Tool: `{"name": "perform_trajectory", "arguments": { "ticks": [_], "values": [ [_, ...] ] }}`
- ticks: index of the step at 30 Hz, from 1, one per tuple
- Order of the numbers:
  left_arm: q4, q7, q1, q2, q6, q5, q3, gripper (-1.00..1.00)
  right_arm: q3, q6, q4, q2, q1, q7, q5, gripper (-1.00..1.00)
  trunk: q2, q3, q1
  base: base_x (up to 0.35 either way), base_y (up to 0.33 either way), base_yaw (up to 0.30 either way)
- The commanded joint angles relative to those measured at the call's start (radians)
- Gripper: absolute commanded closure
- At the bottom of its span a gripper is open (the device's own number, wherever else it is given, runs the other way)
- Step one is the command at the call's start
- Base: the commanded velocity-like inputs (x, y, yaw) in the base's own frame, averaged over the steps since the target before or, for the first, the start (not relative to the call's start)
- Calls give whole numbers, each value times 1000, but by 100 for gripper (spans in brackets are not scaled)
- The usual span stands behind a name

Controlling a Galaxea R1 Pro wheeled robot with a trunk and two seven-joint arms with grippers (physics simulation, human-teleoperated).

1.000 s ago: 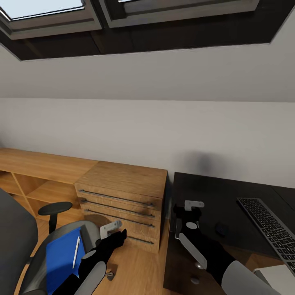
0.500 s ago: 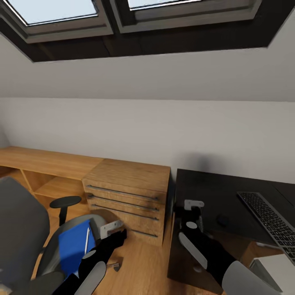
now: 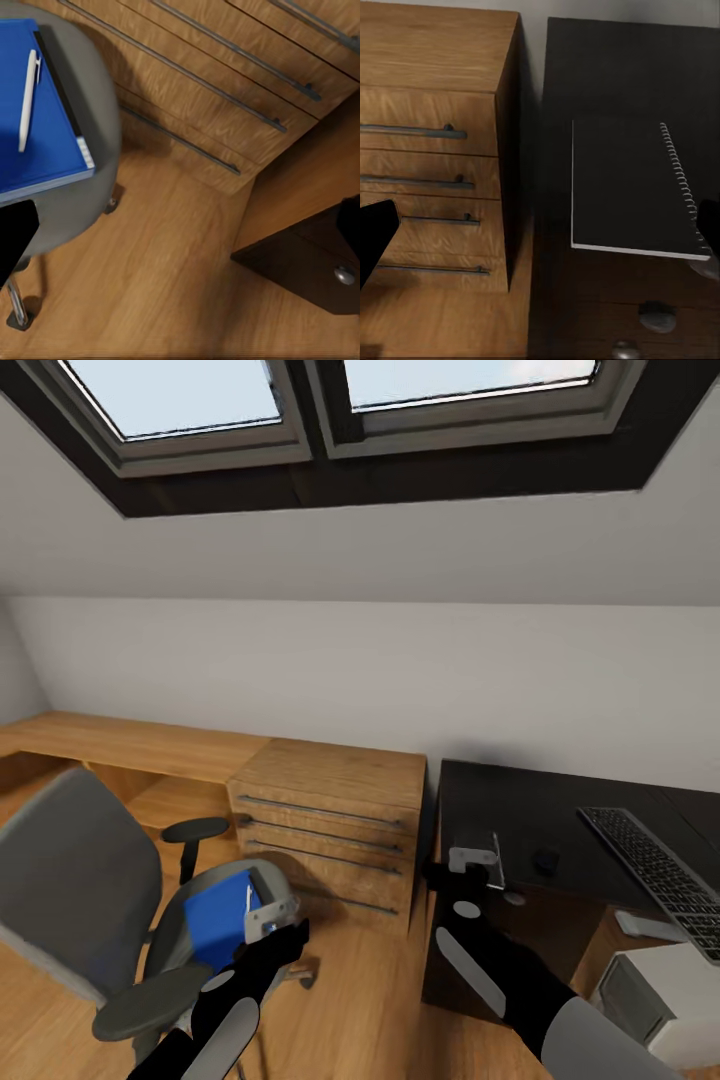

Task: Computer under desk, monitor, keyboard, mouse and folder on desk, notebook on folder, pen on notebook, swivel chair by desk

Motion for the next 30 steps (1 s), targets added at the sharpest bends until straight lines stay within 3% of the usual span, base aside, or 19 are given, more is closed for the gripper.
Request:
{"name": "perform_trajectory", "arguments": {
  "ticks": [1,18,20,24,30],
  "values": [
    [-1,8,-1,1,2,5,-2,-100,4,7,-2,-1,-1,-8,-3,-100,-1,-1,0,-224,58,0],
    [-3,7,-1,1,2,3,-4,-100,5,4,0,1,0,-7,-6,-100,-1,-1,0,-61,9,0],
    [-5,7,-1,1,2,2,-4,-100,4,3,-1,1,0,-6,-23,-100,-1,-1,0,-3,0,0],
    [-11,6,-1,1,2,2,-6,-100,4,2,-1,-2,0,-2,-109,-100,-1,0,0,-1,0,-42],
    [-12,6,-2,1,2,2,-8,-100,3,1,-1,-3,1,-1,-133,-100,-1,5,0,0,0,-137]
  ]
}}
